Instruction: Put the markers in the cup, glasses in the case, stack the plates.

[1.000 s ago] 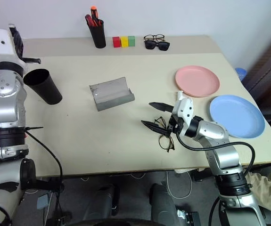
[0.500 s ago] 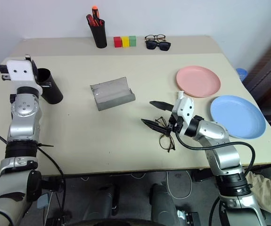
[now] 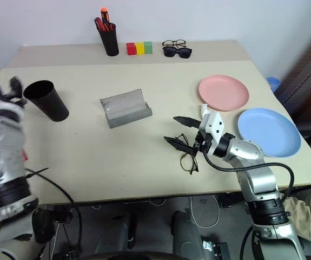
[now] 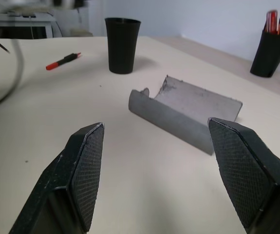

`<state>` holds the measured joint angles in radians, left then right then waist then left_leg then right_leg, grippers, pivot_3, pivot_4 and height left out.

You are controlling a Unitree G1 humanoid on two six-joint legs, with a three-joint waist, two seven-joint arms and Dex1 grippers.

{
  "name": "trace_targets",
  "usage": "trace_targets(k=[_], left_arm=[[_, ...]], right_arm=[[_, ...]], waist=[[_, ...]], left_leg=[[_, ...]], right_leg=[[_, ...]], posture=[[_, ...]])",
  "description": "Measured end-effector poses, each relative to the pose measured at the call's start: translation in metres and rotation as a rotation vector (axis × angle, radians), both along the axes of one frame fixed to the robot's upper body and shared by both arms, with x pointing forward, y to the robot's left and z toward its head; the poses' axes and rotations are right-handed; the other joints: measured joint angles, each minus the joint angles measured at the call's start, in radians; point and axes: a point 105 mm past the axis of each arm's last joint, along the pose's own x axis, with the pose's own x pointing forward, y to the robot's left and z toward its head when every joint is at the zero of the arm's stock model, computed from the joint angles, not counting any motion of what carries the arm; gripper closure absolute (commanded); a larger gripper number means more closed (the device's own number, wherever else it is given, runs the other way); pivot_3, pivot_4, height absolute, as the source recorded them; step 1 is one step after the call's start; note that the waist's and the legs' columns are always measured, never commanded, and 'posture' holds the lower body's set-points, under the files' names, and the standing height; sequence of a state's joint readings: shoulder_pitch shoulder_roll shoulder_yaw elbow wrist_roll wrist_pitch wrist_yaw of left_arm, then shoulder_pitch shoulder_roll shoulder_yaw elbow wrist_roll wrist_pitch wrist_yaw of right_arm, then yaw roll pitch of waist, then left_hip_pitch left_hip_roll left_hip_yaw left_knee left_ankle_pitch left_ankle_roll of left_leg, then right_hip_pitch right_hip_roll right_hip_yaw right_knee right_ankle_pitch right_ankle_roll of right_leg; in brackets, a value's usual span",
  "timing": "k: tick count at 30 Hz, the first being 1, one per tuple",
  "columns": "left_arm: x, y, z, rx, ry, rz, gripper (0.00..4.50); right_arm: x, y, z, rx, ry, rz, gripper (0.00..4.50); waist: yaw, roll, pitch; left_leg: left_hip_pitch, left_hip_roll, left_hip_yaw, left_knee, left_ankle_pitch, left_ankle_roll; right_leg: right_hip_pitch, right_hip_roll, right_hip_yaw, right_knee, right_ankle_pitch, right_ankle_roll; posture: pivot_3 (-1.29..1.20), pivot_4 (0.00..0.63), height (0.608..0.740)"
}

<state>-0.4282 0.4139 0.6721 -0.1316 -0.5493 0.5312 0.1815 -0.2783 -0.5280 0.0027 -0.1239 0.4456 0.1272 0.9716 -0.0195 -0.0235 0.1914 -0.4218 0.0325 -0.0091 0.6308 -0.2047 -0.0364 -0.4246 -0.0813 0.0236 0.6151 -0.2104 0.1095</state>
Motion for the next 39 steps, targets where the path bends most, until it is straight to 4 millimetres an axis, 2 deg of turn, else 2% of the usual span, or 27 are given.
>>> trace_targets(k=[3,6,12,14,24,28,31,35,36,39], left_arm=[[-0.022,0.015,-0.019,-0.044,0.105,0.057,1.58],[-0.033,0.024,-0.04,-0.103,0.24,0.128,1.58],[-0.036,0.025,-0.076,-0.109,0.516,0.208,1.58],[-0.032,0.022,-0.087,-0.108,0.599,0.205,1.58],[-0.014,0.022,-0.106,-0.119,0.784,0.206,1.58],[-0.008,0.026,-0.104,-0.099,0.818,0.199,1.58],[-0.004,0.028,-0.104,-0.094,0.83,0.185,2.38],[0.002,0.029,-0.107,-0.075,0.83,0.172,4.31],[0.002,0.029,-0.108,-0.071,0.83,0.174,4.45],[0.002,0.028,-0.11,-0.068,0.824,0.147,4.45]], right_arm=[[0.003,0.002,-0.001,0.008,0.003,0.011,1.05],[0.006,0.006,0.002,0.011,-0.011,0.029,1.05],[0.008,0.006,-0.001,0.014,-0.001,0.035,1.05],[0.009,0.006,-0.002,0.012,0.004,0.034,1.05],[0.008,0.005,-0.005,0.012,0.005,0.023,1.05],[0.007,0.003,-0.009,0.014,0.012,0.016,1.05],[0.006,0.002,-0.011,0.013,0.017,0.008,1.05],[0.007,0.002,-0.011,0.008,0.015,0.002,1.05],[0.007,0.002,-0.011,0.008,0.015,0.002,1.05],[0.007,0.002,-0.011,0.008,0.015,-0.002,1.05]], waist=[[0.007,-0.001,-0.001],[0.012,-0.004,-0.002],[0.006,-0.006,-0.003],[0.006,-0.006,-0.003],[0.006,-0.007,-0.003],[0.006,-0.007,-0.003],[0.006,-0.006,-0.003],[0.001,-0.006,-0.003],[0.0,-0.006,-0.004],[0.001,-0.004,-0.004]], left_leg=[[0.0,0.0,0.0,0.001,0.0,0.0],[0.0,0.0,0.0,0.002,0.0,-0.001],[0.001,0.0,0.0,0.0,0.0,-0.001],[0.001,0.0,0.0,0.0,0.0,-0.001],[0.001,0.0,0.0,-0.001,0.0,-0.001],[0.001,0.0,0.0,-0.001,0.0,-0.001],[0.001,0.0,0.0,-0.001,0.0,-0.002],[0.003,0.0,0.0,-0.002,0.001,-0.002],[0.003,0.0,0.0,-0.003,0.001,-0.002],[0.004,0.0,0.0,-0.004,0.001,-0.002]], right_leg=[[0.001,0.0,0.0,-0.001,-0.002,-0.003],[0.002,0.0,0.0,-0.001,-0.002,-0.004],[0.002,0.0,0.0,-0.001,-0.002,-0.004],[0.002,0.0,0.0,-0.001,-0.002,-0.004],[0.001,0.0,0.0,-0.001,-0.002,-0.004],[0.001,0.0,0.0,-0.001,-0.002,-0.004],[0.001,0.0,0.0,-0.001,-0.002,-0.004],[0.001,0.0,0.0,-0.001,-0.002,-0.004],[0.001,0.0,0.0,0.0,-0.002,-0.004],[0.002,0.0,0.0,0.0,-0.002,-0.004]], posture=[[0.0,0.15,0.74],[0.0,0.15,0.74],[0.0,0.15,0.74],[0.0,0.15,0.74],[0.0,0.15,0.74],[0.0,0.15,0.74],[0.0,0.15,0.74],[0.0,0.15,0.74],[0.0,0.15,0.74],[0.0,0.15,0.74]])
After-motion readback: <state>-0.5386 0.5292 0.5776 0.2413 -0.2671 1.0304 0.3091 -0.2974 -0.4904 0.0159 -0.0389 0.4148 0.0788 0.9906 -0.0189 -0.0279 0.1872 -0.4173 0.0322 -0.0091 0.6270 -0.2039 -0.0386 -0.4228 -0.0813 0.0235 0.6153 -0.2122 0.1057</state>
